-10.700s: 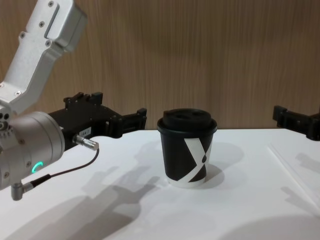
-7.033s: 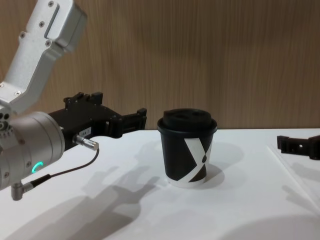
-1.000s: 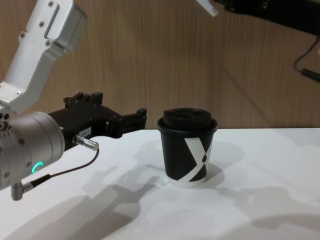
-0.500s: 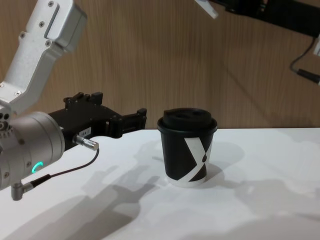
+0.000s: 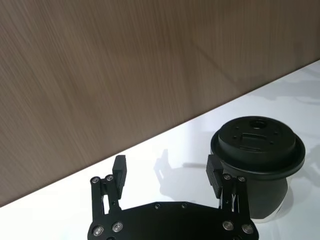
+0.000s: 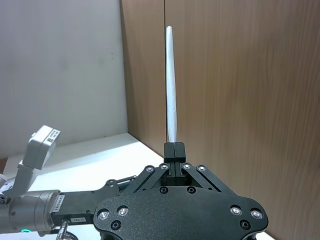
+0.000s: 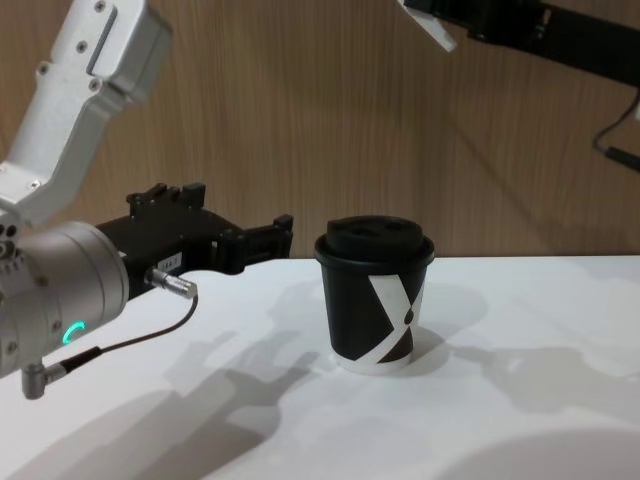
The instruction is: Pick up the straw with one hand, pass it to the other hand, and insert it into the cup.
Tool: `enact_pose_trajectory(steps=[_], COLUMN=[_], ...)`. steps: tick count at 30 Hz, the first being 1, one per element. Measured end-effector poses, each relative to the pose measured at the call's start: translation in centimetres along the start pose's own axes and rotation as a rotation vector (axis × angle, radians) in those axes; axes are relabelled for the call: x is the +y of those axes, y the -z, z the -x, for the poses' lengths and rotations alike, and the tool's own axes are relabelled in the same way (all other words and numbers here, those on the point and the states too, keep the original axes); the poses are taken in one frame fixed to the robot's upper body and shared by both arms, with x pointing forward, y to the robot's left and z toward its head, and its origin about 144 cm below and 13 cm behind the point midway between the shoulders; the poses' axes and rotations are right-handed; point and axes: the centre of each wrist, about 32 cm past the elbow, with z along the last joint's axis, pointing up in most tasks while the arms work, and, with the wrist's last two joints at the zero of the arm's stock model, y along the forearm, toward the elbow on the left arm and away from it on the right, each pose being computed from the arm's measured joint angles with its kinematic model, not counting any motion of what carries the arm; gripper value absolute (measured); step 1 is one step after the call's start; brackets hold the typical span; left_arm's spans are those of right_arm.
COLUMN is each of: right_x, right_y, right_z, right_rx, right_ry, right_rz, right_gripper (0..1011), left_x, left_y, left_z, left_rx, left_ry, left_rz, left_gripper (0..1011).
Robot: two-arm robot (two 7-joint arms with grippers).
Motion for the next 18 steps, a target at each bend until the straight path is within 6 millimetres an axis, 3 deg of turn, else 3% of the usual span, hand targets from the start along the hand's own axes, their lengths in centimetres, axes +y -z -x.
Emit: enact_pose_trajectory(steps=[18], right_x=[-0.2], right_y=[0.1], right_z=[-0.4], right_rx=[0.002], right_ry=[0.016], right_rz=[0.004], right_gripper=[0], left_x=[0.3], left_y=[-3.1], left_z=[-1.3], left_rx=[0.152], left_ry=[0.092], left_rz=[0.124], left_gripper=[1003])
